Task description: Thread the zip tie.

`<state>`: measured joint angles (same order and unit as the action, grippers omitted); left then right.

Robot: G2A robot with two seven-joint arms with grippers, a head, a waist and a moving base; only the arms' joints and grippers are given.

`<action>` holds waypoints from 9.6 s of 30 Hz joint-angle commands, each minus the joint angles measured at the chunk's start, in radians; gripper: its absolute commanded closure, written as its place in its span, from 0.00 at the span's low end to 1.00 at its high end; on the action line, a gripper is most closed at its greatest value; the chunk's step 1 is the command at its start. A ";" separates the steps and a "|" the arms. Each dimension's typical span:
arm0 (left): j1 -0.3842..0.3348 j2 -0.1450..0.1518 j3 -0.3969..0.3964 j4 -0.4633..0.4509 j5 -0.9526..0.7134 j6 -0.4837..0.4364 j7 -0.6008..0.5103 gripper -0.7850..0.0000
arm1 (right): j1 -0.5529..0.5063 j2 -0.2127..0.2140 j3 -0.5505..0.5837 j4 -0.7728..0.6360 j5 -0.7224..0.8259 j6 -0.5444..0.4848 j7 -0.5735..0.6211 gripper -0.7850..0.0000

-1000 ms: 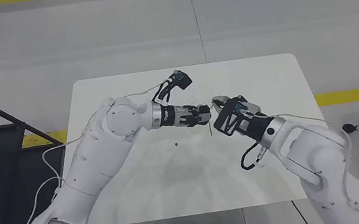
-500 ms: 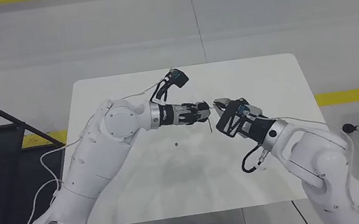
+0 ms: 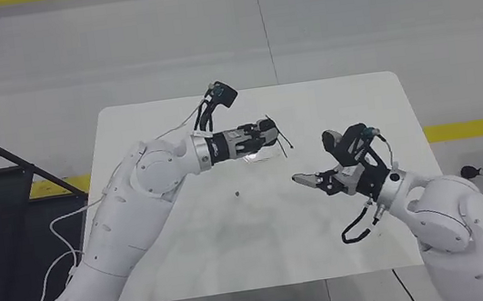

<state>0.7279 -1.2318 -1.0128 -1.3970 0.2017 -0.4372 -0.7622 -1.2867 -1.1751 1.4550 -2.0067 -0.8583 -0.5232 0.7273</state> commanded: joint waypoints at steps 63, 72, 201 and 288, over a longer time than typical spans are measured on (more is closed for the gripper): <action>0.029 0.002 0.009 -0.005 -0.007 -0.026 0.007 0.05 | 0.152 0.009 -0.146 0.193 0.250 0.182 -0.001 1.00; 0.071 0.023 -0.072 -0.003 -0.098 -0.056 -0.039 0.00 | 0.143 0.019 -0.108 0.214 0.287 0.170 -0.004 1.00; -0.011 -0.008 -0.007 0.202 -0.733 -0.052 -0.337 0.53 | 0.255 0.157 -0.180 0.420 1.001 -0.213 0.312 1.00; -0.025 -0.031 -0.059 0.268 -0.731 -0.082 -0.353 0.00 | 0.299 0.208 -0.227 0.423 0.958 -0.212 0.277 1.00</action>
<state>0.7043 -1.2632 -1.0719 -1.1290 -0.5403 -0.5241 -1.1172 -0.9920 -0.9677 1.2251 -1.5762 0.1204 -0.7462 1.0096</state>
